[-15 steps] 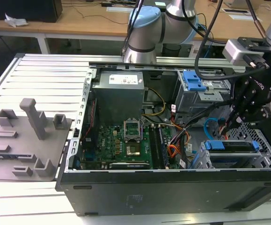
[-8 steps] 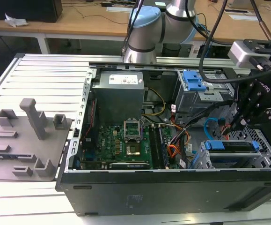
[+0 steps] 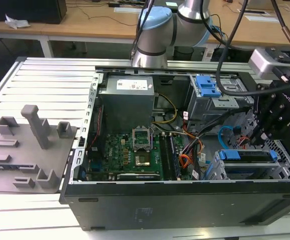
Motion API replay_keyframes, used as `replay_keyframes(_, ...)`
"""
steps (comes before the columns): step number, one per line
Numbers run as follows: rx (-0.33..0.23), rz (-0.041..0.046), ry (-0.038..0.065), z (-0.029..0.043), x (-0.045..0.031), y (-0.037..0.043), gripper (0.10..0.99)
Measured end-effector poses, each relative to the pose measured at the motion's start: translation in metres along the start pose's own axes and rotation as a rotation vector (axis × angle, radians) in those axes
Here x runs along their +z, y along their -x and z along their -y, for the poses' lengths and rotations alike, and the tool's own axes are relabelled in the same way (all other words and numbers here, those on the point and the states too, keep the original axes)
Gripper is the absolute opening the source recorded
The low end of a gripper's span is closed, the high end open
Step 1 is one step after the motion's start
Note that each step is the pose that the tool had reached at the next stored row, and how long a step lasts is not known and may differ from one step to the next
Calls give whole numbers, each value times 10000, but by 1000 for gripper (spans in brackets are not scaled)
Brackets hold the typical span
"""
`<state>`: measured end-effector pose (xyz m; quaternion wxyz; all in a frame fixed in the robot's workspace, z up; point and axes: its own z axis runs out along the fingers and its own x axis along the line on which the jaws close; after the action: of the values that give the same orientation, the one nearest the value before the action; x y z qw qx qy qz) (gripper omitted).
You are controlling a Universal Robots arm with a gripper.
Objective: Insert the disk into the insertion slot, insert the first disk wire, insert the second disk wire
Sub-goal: 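Insert the first disk wire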
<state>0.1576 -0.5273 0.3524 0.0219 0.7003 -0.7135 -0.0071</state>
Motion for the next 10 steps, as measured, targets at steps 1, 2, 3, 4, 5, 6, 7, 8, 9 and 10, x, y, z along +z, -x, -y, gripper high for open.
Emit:
replay_keyframes(1, 0, 0, 0, 0, 0, -13, 173)
replay_keyframes(2, 0, 0, 0, 0, 0, -29, 173)
replay_keyframes(3, 0, 0, 0, 1, 1, -39, 173)
replay_keyframes(4, 1, -1, 0, 1, 1, -46, 173)
replay_keyframes(5, 0, 1, 0, 1, 1, -57, 173)
replay_keyframes(6, 0, 0, 0, 1, 1, -73, 173)
replay_keyframes(7, 0, 0, 0, 2, 2, -83, 173)
replay_keyframes(8, 0, 1, 0, 2, 2, -93, 173)
replay_keyframes(9, 0, 0, 0, 2, 2, -109, 173)
replay_keyframes(10, 0, 0, 0, 2, 3, -124, 173)
